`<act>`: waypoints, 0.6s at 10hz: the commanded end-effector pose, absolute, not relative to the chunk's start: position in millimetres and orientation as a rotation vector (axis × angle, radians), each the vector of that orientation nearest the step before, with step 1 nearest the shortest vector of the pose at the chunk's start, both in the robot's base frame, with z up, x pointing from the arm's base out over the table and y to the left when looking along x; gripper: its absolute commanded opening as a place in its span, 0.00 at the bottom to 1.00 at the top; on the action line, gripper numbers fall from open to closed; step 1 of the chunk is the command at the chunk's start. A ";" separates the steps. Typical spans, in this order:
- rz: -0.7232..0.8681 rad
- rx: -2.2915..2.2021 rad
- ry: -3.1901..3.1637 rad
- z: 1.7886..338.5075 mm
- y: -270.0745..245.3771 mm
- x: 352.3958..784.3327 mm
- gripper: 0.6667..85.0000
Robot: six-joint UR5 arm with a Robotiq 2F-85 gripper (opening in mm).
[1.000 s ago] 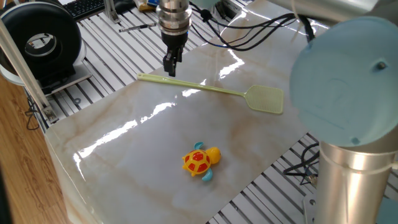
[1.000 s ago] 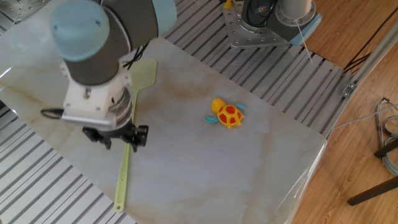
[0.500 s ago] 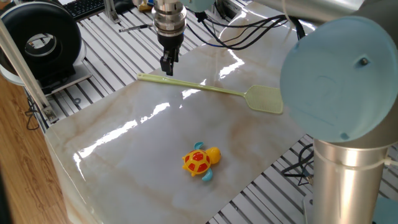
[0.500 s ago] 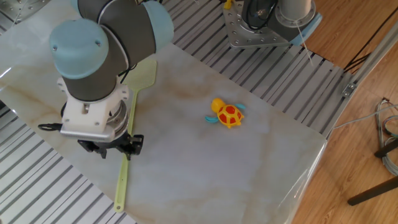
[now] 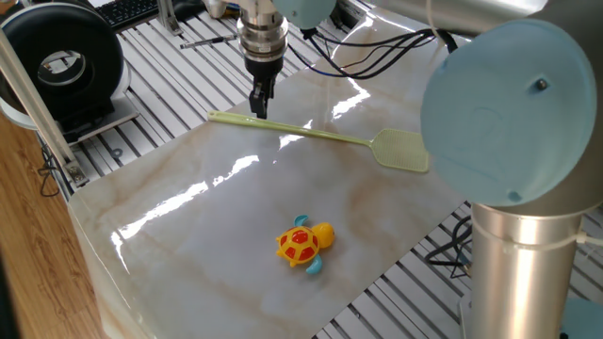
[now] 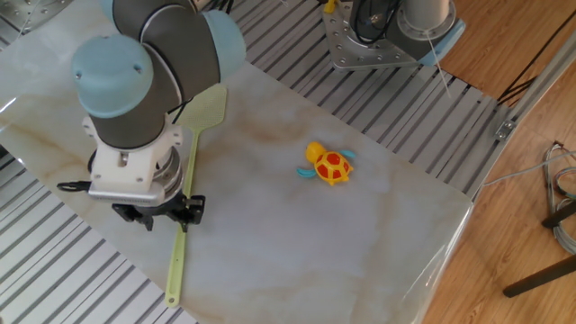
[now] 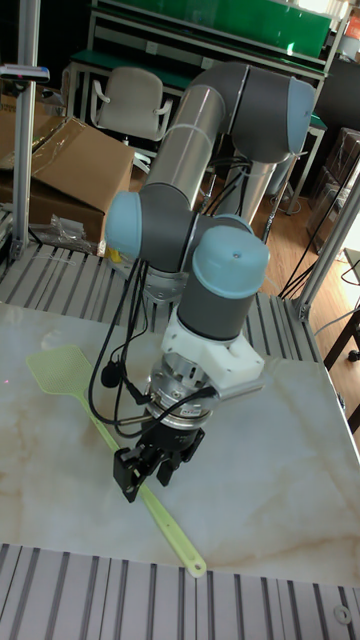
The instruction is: Swat with a flyswatter
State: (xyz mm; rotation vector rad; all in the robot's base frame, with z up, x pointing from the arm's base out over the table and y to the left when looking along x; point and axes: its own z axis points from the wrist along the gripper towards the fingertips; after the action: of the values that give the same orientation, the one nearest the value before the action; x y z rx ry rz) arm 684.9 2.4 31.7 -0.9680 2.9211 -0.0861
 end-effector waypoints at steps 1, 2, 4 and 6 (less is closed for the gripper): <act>-0.034 -0.945 2.921 13.0 6.1 686.9 0.66; -0.020 -0.942 2.921 11.8 10.8 685.5 0.66; 0.027 -0.920 2.921 16.6 20.3 683.0 0.66; 0.025 -0.924 2.910 16.7 20.7 685.3 0.66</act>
State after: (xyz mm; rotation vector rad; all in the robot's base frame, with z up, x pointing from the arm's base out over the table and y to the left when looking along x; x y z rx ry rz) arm 684.4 14.5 16.8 -0.9444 2.9172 -0.0142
